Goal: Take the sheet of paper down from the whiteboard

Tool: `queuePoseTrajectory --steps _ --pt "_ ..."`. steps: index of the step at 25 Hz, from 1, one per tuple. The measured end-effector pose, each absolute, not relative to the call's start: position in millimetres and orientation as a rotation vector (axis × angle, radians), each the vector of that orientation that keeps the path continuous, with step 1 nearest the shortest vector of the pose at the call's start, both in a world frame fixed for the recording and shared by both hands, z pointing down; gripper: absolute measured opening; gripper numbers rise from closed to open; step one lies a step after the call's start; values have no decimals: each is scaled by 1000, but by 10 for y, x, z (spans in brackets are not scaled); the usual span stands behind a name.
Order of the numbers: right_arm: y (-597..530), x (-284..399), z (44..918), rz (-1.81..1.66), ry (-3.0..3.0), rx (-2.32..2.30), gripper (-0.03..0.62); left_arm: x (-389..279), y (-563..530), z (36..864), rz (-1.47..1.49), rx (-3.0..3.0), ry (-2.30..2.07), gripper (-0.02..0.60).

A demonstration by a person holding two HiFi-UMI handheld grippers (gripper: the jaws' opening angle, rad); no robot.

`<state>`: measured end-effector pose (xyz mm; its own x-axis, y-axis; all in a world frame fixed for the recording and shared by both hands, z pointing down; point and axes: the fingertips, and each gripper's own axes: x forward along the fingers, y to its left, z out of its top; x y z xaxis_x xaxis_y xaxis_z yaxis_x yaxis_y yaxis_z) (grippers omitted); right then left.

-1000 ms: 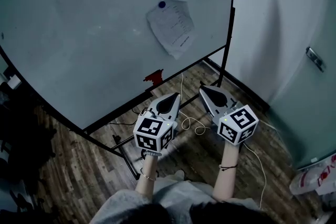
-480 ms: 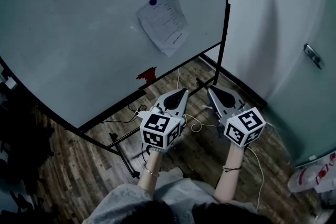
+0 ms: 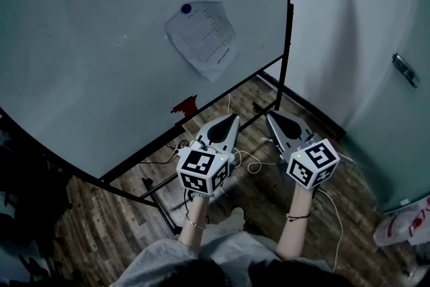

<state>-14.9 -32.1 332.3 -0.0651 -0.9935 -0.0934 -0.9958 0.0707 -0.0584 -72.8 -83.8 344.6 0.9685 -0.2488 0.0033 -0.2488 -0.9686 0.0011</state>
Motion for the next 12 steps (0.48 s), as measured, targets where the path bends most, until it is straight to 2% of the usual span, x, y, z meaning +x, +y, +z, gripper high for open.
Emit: queuePoseTrajectory --steps 12 --pt "-1047 91 3398 -19 2262 -2047 0 -439 -1516 3410 -32 3078 -436 6"
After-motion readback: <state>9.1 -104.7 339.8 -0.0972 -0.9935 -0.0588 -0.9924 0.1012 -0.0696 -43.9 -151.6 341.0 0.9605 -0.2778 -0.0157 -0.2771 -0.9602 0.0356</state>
